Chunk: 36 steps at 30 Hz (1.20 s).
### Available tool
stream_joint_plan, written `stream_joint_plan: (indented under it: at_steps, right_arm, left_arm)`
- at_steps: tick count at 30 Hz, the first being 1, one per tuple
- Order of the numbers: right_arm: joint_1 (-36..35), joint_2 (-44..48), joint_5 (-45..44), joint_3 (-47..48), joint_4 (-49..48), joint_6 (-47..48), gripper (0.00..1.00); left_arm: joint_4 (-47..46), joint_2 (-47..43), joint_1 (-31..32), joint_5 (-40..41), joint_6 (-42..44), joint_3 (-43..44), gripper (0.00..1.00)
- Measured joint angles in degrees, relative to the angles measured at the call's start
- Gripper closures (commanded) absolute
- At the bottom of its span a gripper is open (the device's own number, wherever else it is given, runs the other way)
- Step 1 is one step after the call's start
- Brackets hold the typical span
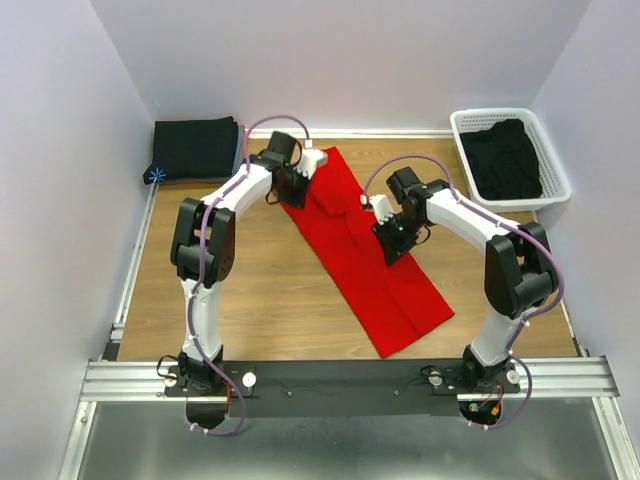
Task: Fold and stack the t-shirts
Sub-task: Fold the tshirt
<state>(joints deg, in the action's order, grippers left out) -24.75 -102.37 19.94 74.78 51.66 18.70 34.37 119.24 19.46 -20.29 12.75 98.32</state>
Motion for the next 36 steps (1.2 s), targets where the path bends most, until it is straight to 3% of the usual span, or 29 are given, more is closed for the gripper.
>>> stream_joint_plan:
  at_steps: [4, 10, 13, 21, 25, 29, 35, 36]
  right_arm:
    - [1.0, 0.0, -3.3, -0.2, -0.7, 0.2, 0.7]
    - [1.6, -0.1, -4.7, -4.2, -1.4, 0.4, 0.72]
    - [1.6, -1.0, -2.9, -5.8, -1.4, 0.1, 0.73]
    - [1.1, -5.5, 6.9, -5.5, -2.3, -3.0, 0.7]
    - [-1.2, -8.5, 12.0, -2.2, -3.5, -4.9, 0.69]
    - [-3.3, -11.0, 15.7, -0.1, -5.7, -7.1, 0.69]
    - [-6.1, -13.4, 18.6, 1.1, -8.6, -9.7, 0.69]
    - [-6.5, -13.6, 18.9, 1.1, -8.9, -10.1, 0.69]
  left_arm:
    - [1.5, 2.3, 0.4, -0.1, -1.7, -4.1, 1.0]
    - [2.3, 7.5, 0.4, 0.8, -2.8, 0.9, 1.0]
    - [4.0, 12.2, 0.5, 1.0, -2.8, 8.7, 1.0]
    - [9.2, 30.7, -1.0, 2.6, -0.3, 40.8, 1.0]
    - [7.6, 29.3, -2.6, 4.9, 2.3, 38.1, 0.98]
    - [5.7, 21.6, -3.6, 7.1, 4.5, 27.1, 0.75]
    - [3.8, 9.7, -4.8, 5.8, 4.7, 17.7, 0.39]
    - [3.1, 7.2, -5.1, 5.0, 4.4, 16.3, 0.36]
